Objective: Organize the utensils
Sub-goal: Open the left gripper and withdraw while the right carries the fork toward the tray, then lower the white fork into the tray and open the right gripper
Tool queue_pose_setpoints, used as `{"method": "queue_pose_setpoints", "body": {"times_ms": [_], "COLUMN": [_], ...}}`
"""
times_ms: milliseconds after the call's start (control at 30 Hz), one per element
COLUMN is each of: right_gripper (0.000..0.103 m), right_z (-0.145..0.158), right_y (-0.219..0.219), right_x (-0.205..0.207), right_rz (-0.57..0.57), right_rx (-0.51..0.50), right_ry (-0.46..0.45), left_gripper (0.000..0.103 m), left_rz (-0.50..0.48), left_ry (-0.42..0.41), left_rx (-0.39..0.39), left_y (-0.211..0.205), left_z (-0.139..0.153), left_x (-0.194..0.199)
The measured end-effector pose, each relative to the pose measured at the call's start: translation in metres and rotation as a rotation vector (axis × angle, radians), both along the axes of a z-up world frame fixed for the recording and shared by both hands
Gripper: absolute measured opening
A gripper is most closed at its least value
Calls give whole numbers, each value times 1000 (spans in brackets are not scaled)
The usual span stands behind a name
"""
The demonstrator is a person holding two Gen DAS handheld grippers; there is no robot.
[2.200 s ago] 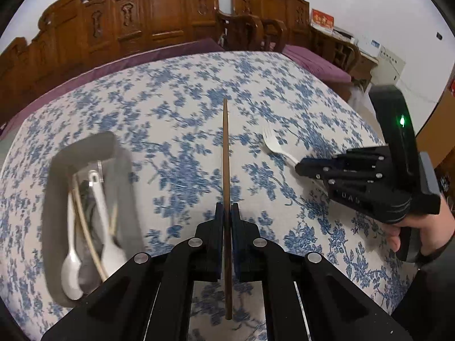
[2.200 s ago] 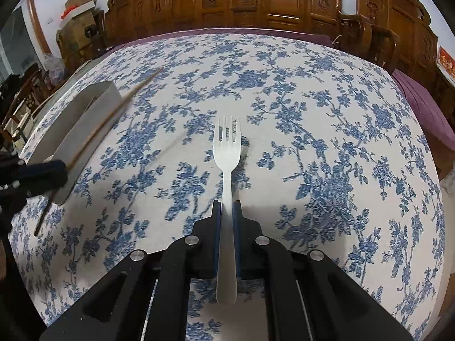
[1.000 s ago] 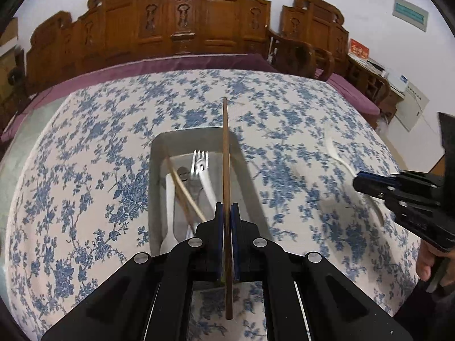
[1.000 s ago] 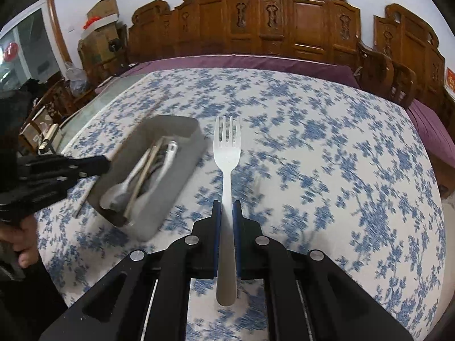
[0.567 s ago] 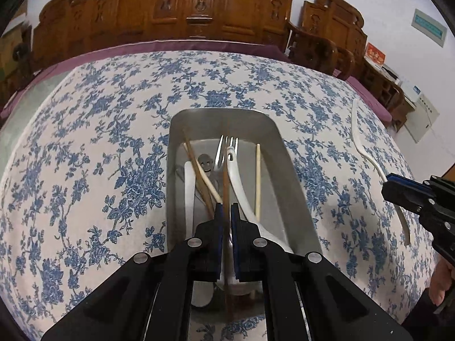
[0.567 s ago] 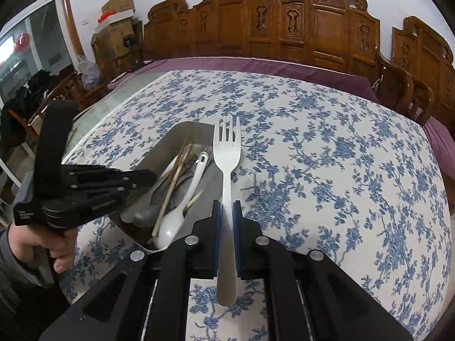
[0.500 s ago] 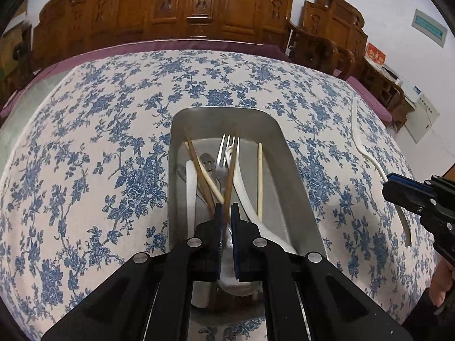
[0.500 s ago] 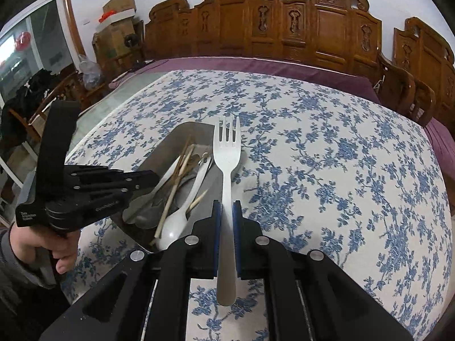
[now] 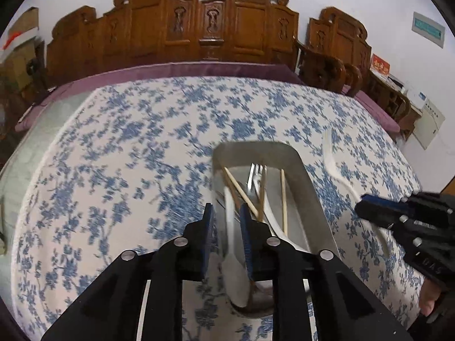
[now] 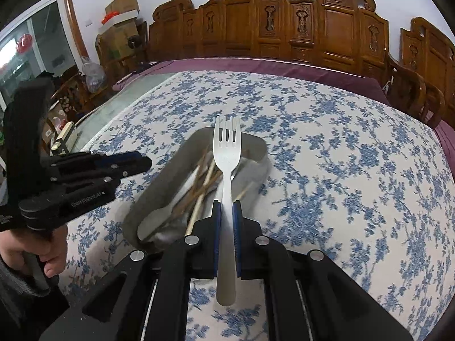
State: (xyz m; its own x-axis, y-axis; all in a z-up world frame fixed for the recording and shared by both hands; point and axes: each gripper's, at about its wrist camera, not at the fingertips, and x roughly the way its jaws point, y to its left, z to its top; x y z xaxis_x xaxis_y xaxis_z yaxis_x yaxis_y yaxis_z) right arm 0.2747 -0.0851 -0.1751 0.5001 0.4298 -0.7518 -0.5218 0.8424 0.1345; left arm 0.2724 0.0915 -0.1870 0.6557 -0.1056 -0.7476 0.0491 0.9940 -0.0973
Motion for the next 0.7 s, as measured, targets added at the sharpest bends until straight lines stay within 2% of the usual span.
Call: {"method": "queue_pose_setpoints", "body": {"times_ms": [100, 267, 400, 500, 700], "right_gripper": [10, 10, 10, 10, 10], "right_z": [-3, -13, -23, -33, -49], "right_y": [12, 32, 48, 58, 69], "right_x": [2, 4, 6, 8, 15], "right_rz": [11, 29, 41, 48, 35], "right_rx": [-1, -7, -13, -17, -25], "right_ry": [3, 17, 35, 49, 69], "left_gripper": [29, 33, 45, 50, 53], "left_rz": [23, 44, 58, 65, 84], "left_ry": [-25, -60, -75, -89, -104], "left_rx": [-14, 23, 7, 14, 13], "left_y": [10, 19, 28, 32, 41], "left_z": [8, 18, 24, 28, 33], "left_x": [-1, -4, -5, -6, -7]}}
